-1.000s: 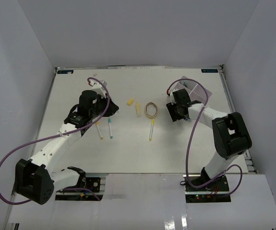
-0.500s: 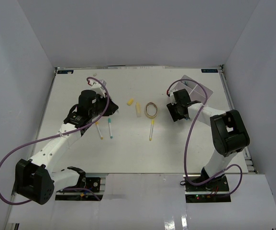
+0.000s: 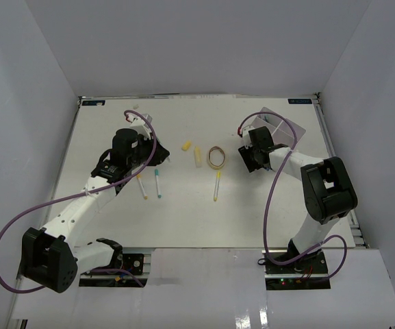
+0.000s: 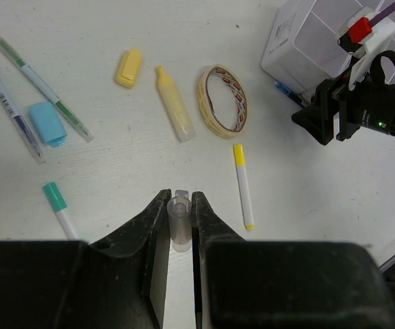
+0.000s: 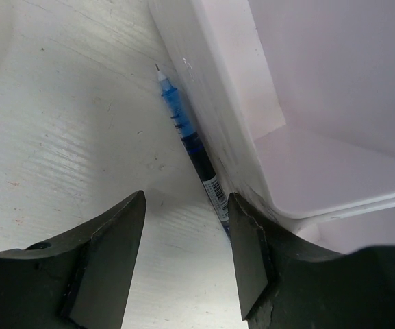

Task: Sort the stationery into containers
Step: Pick up the pen from the center of the board.

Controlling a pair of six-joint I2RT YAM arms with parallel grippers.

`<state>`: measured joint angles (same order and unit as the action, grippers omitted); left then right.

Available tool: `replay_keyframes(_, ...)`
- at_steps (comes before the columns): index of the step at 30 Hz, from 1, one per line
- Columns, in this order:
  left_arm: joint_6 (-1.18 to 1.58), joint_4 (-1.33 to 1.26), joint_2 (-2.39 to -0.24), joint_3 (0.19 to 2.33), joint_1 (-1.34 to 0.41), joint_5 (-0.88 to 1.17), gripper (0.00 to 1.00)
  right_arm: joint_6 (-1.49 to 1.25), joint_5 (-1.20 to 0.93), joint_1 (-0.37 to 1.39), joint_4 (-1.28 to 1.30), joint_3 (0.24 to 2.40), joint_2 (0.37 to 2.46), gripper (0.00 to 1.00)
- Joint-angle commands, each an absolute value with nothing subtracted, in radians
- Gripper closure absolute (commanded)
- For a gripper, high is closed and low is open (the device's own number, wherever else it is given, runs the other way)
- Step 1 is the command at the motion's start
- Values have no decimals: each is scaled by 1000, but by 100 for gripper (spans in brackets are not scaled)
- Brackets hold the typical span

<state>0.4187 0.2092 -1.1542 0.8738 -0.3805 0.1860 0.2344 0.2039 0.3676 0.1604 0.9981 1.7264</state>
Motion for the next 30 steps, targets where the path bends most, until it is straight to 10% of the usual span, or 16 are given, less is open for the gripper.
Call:
replay_keyframes(1,410,195,-1118,865,-374,195,99,258,230,347,112,1014,1743,42)
replay_keyframes(30,413,187,-1118,862,-371,216,99,221,15,359,229,1000,1796,47)
